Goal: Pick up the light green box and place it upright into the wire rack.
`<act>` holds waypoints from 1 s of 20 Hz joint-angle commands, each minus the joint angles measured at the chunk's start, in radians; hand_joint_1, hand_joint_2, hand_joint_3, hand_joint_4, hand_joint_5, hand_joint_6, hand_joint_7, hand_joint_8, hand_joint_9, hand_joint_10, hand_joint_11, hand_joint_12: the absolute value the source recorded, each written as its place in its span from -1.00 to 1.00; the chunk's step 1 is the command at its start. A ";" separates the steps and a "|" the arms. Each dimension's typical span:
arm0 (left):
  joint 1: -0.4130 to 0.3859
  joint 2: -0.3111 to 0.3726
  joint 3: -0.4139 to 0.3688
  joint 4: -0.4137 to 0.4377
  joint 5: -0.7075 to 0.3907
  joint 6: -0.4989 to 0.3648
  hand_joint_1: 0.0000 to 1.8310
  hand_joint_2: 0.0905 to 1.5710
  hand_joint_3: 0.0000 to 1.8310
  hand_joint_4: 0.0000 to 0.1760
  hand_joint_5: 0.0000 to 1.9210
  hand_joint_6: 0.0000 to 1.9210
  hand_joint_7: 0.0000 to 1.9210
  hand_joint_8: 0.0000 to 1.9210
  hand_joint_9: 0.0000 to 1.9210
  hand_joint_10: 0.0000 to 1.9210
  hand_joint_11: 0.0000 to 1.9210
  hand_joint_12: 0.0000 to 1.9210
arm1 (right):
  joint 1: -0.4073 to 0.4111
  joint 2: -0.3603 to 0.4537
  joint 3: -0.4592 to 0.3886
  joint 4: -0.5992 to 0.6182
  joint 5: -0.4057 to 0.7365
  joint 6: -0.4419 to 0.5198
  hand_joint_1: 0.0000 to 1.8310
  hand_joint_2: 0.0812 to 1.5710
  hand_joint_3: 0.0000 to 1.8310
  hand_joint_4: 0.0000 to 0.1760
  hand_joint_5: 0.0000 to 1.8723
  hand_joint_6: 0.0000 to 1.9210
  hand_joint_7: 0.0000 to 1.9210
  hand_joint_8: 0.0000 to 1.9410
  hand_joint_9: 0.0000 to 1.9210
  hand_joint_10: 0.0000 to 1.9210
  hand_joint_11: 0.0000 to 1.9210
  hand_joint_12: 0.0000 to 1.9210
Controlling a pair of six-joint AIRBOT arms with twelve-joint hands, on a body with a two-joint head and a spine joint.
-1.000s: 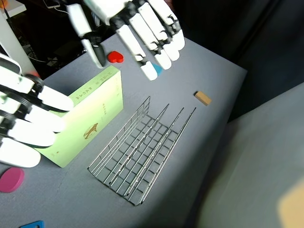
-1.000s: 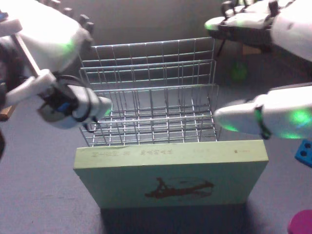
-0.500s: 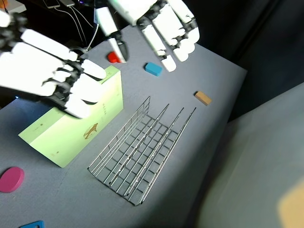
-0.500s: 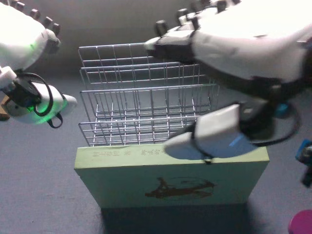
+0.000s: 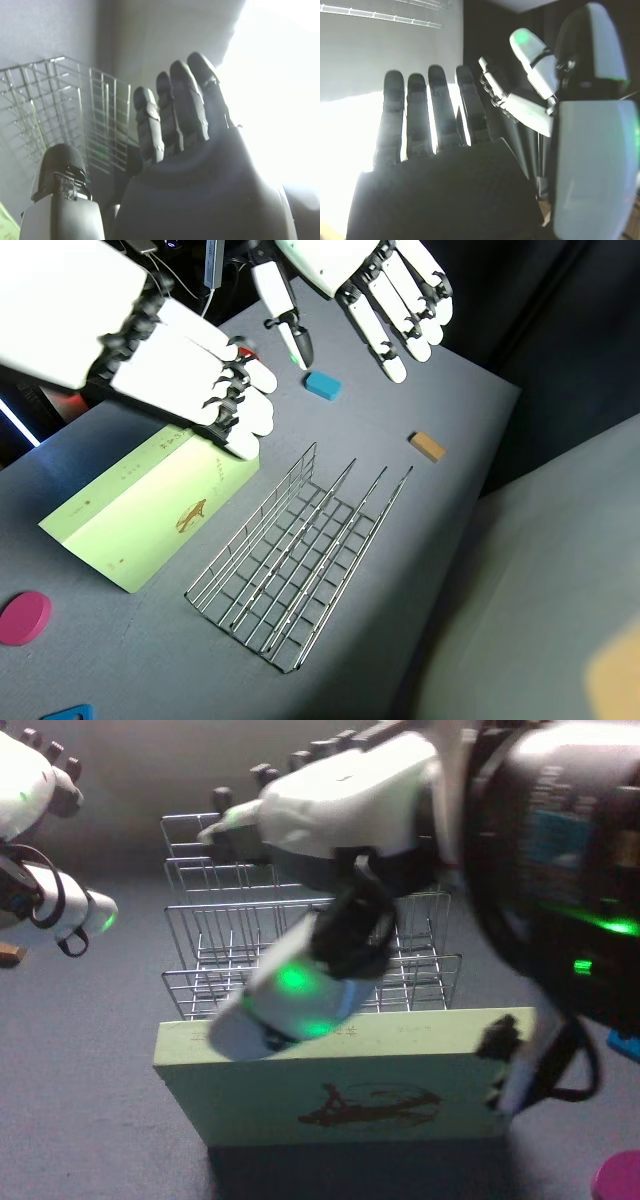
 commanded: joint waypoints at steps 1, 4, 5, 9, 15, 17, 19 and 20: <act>-0.007 0.008 0.008 0.103 -0.010 0.007 -0.70 0.43 -1.00 -0.27 -0.61 -1.00 -0.68 -1.00 -0.71 -1.00 -1.00 -0.25 | 0.013 -0.011 0.009 -0.069 0.016 0.021 -0.42 0.04 -1.00 -0.03 -0.85 -1.00 -0.87 -1.00 -0.93 -1.00 -1.00 -0.57; -0.006 0.020 0.017 0.110 -0.030 0.007 -0.69 0.43 -1.00 -0.28 -0.61 -1.00 -0.68 -1.00 -0.71 -1.00 -1.00 -0.25 | -0.008 -0.046 0.029 -0.054 0.007 0.035 -0.42 0.02 -1.00 -0.03 -0.85 -1.00 -0.88 -1.00 -0.96 -1.00 -1.00 -0.65; -0.006 0.024 0.020 0.110 -0.037 0.007 -0.69 0.43 -1.00 -0.27 -0.61 -1.00 -0.68 -1.00 -0.71 -1.00 -1.00 -0.25 | -0.015 -0.054 0.035 -0.054 0.006 0.045 -0.42 0.02 -1.00 -0.01 -0.86 -1.00 -0.88 -1.00 -0.96 -1.00 -1.00 -0.65; -0.005 0.048 0.022 0.110 -0.040 0.019 -0.69 0.43 -1.00 -0.27 -0.62 -1.00 -0.67 -1.00 -0.71 -1.00 -1.00 -0.25 | -0.053 -0.072 0.071 -0.054 0.004 0.079 -0.34 -0.01 -1.00 0.07 -0.88 -1.00 -0.90 -1.00 -0.97 -1.00 -1.00 -0.66; -0.002 0.078 0.029 0.113 -0.057 0.032 -0.70 0.44 -1.00 -0.28 -0.61 -1.00 -0.67 -1.00 -0.71 -1.00 -1.00 -0.24 | -0.125 -0.074 0.088 -0.126 0.012 0.100 -0.05 -0.01 -1.00 0.15 -0.88 -1.00 -0.91 -1.00 -0.98 -1.00 -1.00 -0.69; -0.005 0.078 0.030 0.112 -0.060 0.058 -0.70 0.44 -1.00 -0.29 -0.61 -1.00 -0.67 -1.00 -0.71 -1.00 -1.00 -0.24 | -0.146 -0.078 0.104 -0.133 0.016 0.101 -0.03 -0.02 -1.00 0.18 -0.88 -1.00 -0.92 -1.00 -0.98 -1.00 -1.00 -0.73; -0.006 0.078 0.029 0.102 -0.066 0.073 -0.70 0.44 -1.00 -0.34 -0.60 -0.99 -0.66 -0.99 -0.70 -1.00 -1.00 -0.24 | -0.162 -0.079 0.116 -0.132 0.022 0.101 -0.01 -0.03 -1.00 0.18 -0.88 -1.00 -0.92 -1.00 -0.98 -1.00 -1.00 -0.73; -0.006 0.079 0.029 0.102 -0.070 0.073 -0.70 0.44 -1.00 -0.34 -0.60 -0.99 -0.66 -0.99 -0.70 -1.00 -1.00 -0.24 | -0.166 -0.079 0.118 -0.132 0.022 0.101 -0.01 -0.03 -1.00 0.18 -0.88 -1.00 -0.92 -1.00 -0.98 -1.00 -1.00 -0.73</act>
